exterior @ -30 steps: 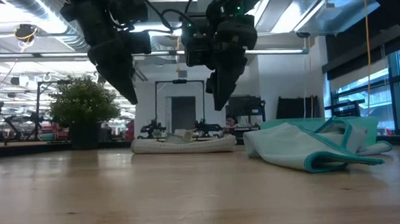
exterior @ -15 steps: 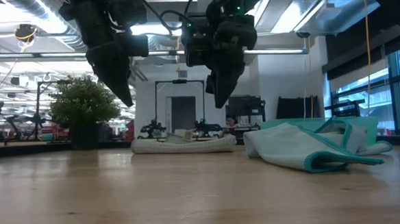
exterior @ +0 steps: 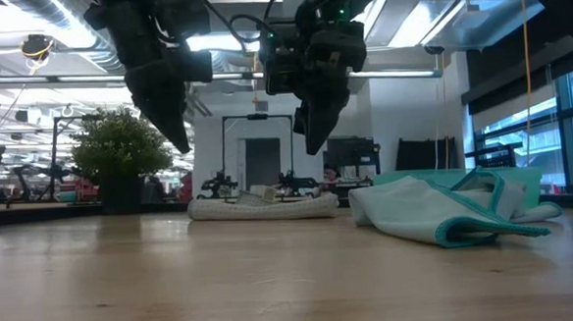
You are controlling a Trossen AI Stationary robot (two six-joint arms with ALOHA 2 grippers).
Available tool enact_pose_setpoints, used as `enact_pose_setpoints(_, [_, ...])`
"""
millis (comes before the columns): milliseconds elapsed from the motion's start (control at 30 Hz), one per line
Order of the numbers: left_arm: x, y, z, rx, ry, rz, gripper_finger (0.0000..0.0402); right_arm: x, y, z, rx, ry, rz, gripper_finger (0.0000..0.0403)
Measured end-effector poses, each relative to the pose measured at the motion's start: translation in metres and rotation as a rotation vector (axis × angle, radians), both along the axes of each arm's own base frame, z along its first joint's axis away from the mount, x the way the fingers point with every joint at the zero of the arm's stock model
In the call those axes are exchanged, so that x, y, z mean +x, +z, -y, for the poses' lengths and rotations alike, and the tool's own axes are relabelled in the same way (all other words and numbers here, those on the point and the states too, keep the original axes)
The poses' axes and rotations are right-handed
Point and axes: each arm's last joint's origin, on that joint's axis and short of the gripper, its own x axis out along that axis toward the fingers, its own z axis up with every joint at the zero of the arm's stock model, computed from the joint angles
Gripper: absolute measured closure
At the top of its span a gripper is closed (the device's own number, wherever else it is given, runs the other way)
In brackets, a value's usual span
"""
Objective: Roll microfiber towels into tight, uniform cylinder then place into a basket
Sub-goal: Roll the grey microfiber towel
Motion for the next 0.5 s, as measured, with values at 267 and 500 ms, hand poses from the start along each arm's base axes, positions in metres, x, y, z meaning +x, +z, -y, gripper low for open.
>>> enact_pose_setpoints(267, [-0.006, -0.006, 0.002, -0.044, -0.001, -0.055, 0.0305, -0.004, 0.000, 0.017, -0.015, -0.079, -0.029, 0.0312])
enact_pose_setpoints(500, [-0.019, -0.030, 0.006, -0.113, -0.008, -0.132, 0.0305, -0.010, -0.002, 0.017, -0.092, -0.047, -0.093, 0.0312])
